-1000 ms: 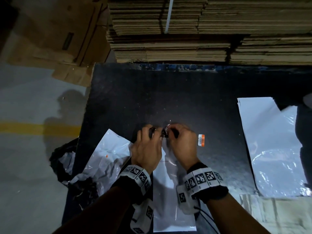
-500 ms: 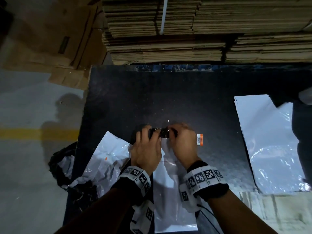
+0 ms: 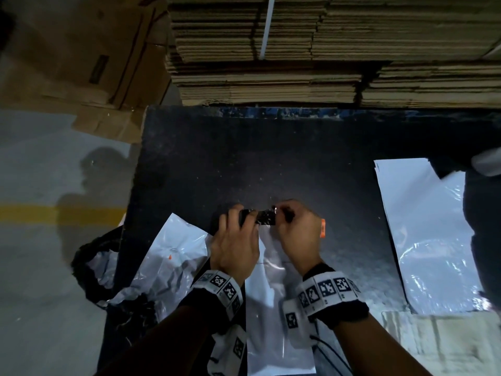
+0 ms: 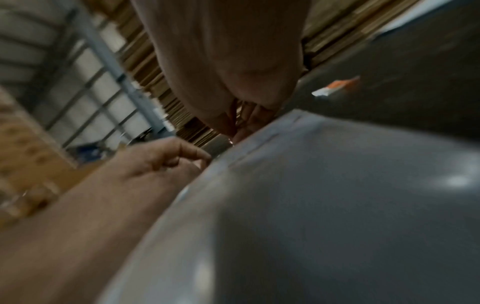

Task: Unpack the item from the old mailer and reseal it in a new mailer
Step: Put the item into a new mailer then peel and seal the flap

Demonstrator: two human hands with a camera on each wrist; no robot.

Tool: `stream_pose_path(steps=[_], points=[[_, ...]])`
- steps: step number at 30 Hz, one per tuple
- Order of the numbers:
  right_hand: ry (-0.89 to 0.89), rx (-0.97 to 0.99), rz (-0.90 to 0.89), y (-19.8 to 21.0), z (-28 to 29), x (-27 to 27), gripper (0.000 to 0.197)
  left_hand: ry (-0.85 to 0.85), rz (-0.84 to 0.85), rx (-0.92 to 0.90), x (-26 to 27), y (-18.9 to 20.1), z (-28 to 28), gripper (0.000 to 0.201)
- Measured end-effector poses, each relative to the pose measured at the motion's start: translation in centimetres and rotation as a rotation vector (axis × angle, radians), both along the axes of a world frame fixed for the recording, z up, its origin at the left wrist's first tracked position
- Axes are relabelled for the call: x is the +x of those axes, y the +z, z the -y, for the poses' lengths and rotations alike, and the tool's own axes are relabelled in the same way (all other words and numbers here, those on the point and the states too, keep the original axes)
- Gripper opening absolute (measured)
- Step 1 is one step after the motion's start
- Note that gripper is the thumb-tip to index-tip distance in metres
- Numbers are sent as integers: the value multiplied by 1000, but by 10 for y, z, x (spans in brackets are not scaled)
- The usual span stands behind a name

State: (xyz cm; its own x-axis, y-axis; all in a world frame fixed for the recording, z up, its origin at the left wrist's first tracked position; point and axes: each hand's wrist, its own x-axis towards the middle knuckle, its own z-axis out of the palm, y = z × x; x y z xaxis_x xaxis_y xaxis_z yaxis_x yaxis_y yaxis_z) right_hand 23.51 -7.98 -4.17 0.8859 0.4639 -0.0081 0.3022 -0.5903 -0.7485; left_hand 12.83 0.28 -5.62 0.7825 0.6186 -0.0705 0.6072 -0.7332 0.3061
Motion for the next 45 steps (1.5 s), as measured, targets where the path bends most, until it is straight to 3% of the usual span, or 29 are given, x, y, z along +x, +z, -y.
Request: stream_pose_path(steps=[2,9,14,22,28,34,37,42,45], points=[[-29,8,3,-1,1,-1,14,-3,-1,18,0,0,0,25],[156,-225,71,-4,-4,-1,13,10,8,37,1,-2,-1,20],[-40,-58,10,3,-1,0,16,9,-11,19,1,-2,0,22],[130,-155,77,1,1,-2,22,-8,-5,43,2,-5,-1,23],[-128,-20,-43,-1,9,0,18,-8,-26,41,3,-3,-1,24],[62,-187,64,-2,9,-3,20,-7,-24,43,2,-5,-1,25],[41,-139,39,-5,10,2,21,-9,-24,36,2,-5,-1,27],[-138,-21,4,-6,13,0,18,-4,-38,25,3,-2,0,30],[-28,-85,69,-10,16,-2,21,-1,-34,25,2,-4,0,27]])
